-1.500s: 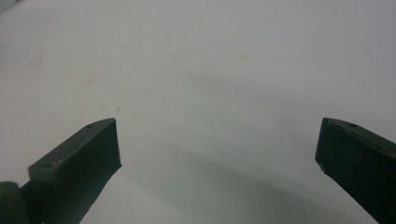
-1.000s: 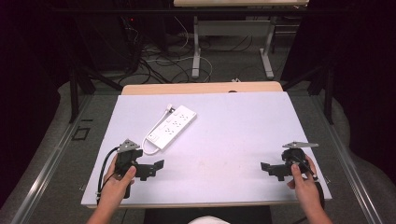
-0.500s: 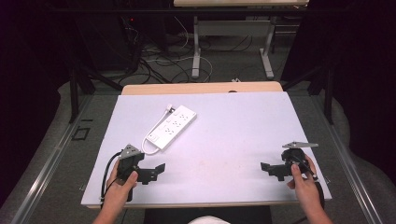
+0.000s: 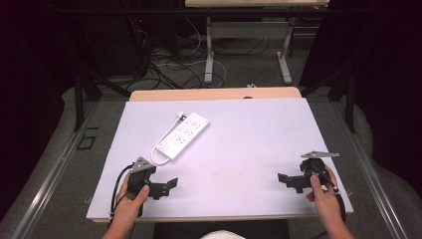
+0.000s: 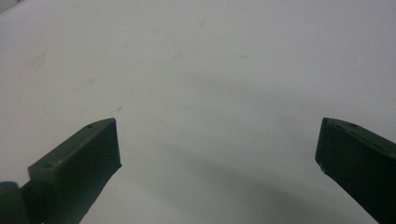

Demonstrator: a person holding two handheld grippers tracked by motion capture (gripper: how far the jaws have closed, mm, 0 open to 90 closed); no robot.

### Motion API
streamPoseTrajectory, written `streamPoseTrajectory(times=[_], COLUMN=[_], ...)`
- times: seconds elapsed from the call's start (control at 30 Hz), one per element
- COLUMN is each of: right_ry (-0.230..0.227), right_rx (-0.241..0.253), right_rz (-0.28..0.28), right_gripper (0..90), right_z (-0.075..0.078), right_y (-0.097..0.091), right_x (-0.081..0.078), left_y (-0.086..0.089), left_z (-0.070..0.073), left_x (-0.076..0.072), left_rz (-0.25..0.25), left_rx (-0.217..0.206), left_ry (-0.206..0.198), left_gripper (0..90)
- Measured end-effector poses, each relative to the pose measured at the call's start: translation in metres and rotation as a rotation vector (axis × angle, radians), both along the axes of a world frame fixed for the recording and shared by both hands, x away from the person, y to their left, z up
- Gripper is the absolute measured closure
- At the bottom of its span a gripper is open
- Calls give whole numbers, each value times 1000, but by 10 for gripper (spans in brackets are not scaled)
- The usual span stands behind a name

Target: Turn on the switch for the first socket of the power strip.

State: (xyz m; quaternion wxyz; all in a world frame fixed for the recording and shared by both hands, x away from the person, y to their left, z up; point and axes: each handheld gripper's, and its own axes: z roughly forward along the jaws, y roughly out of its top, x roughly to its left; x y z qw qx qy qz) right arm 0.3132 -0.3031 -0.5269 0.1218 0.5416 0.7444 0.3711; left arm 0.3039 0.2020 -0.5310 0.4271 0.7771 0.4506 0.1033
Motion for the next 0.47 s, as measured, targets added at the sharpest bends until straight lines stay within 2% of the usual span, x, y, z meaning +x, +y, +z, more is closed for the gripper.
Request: streamPoseTrajectory(times=[0.47], right_ry=[3], right_rx=[5], right_rz=[2], right_gripper=[0], right_z=[-1], right_y=[-1], right_x=[1], left_y=[1], left_z=[-5], left_x=[1], left_rz=[0], left_rx=[12], left_ry=[15], left_gripper=[10])
